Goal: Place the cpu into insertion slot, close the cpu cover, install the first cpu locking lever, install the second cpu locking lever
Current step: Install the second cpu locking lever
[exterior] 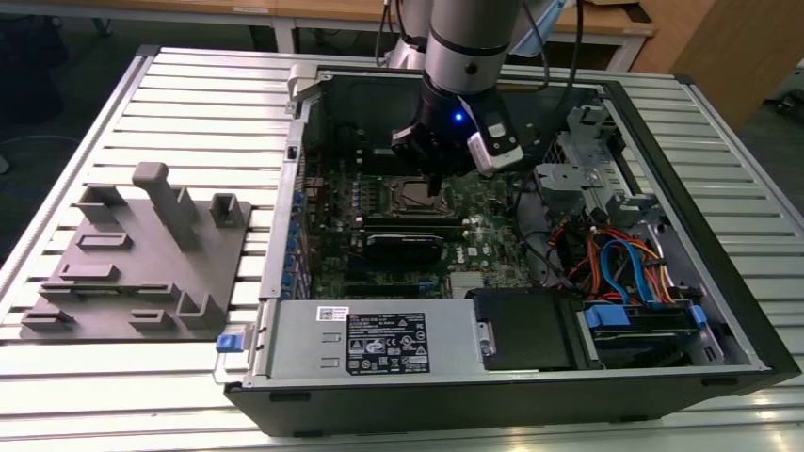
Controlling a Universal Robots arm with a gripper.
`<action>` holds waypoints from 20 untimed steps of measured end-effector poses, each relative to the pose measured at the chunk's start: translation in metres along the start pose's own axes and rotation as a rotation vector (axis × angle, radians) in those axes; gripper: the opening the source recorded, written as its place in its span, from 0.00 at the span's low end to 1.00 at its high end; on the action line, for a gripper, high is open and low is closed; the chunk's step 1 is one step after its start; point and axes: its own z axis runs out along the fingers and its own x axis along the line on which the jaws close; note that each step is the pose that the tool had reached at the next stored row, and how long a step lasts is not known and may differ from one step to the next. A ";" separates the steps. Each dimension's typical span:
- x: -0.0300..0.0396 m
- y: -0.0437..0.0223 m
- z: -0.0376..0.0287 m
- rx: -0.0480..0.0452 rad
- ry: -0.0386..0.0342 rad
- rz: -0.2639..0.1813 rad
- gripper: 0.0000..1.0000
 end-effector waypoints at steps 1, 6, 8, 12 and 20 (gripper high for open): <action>0.0000 0.0000 0.0000 0.0000 0.0000 0.000 0.10; -0.0001 -0.0005 0.0000 0.0000 0.0000 0.000 0.10; 0.0000 -0.0006 0.0000 0.0001 0.0000 0.000 0.10; 0.0000 -0.0008 0.0000 0.0000 0.0000 0.000 0.10; 0.0008 -0.0106 -0.0001 -0.0148 0.0031 0.000 0.10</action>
